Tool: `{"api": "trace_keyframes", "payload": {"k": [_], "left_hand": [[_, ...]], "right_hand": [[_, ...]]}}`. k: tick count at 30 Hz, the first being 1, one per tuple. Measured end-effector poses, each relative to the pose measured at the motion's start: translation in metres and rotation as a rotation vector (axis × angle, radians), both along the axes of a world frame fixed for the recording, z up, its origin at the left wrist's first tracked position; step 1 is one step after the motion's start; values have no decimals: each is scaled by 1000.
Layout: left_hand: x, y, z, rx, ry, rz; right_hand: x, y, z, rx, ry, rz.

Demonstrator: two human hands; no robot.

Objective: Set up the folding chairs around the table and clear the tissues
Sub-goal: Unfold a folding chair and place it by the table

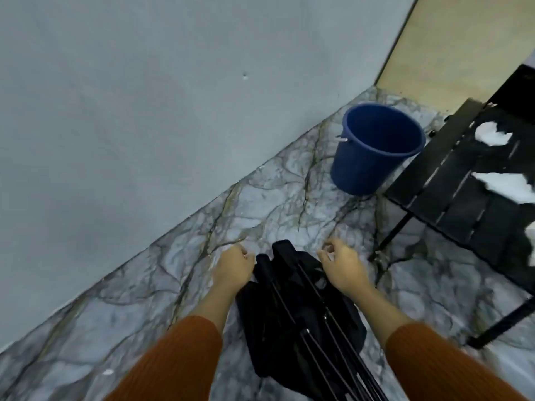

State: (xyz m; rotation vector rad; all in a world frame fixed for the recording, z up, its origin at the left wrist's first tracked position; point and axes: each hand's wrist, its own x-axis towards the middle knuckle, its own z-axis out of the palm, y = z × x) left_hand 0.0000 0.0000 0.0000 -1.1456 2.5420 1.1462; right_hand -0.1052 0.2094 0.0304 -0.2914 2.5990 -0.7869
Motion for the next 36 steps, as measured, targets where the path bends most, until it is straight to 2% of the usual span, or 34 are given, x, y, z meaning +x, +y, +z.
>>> {"api": "trace_keyframes", "payload": {"k": [7,11,14,18,24,31,36], "left_hand": [[-40,11,-144,192,-28,138],[-54,11,-180,287,24,271],[-61,11,-193,433,75,404],[-64,19,-195,489,148,526],[-34,29,-141,610,294,583],[7,64,14,718,353,484],[38,117,133,606,327,446]], "right_hand": [[-32,-42,-166,35,36,72],[-54,-70,-207,7,-63,25],[-69,-82,-226,-53,-182,-38],[-79,-87,-228,-233,-314,-185],[-74,-76,-147,-445,-593,-81],[-41,-22,13,-550,-698,-53],[8,38,136,-612,-660,-97]]}}
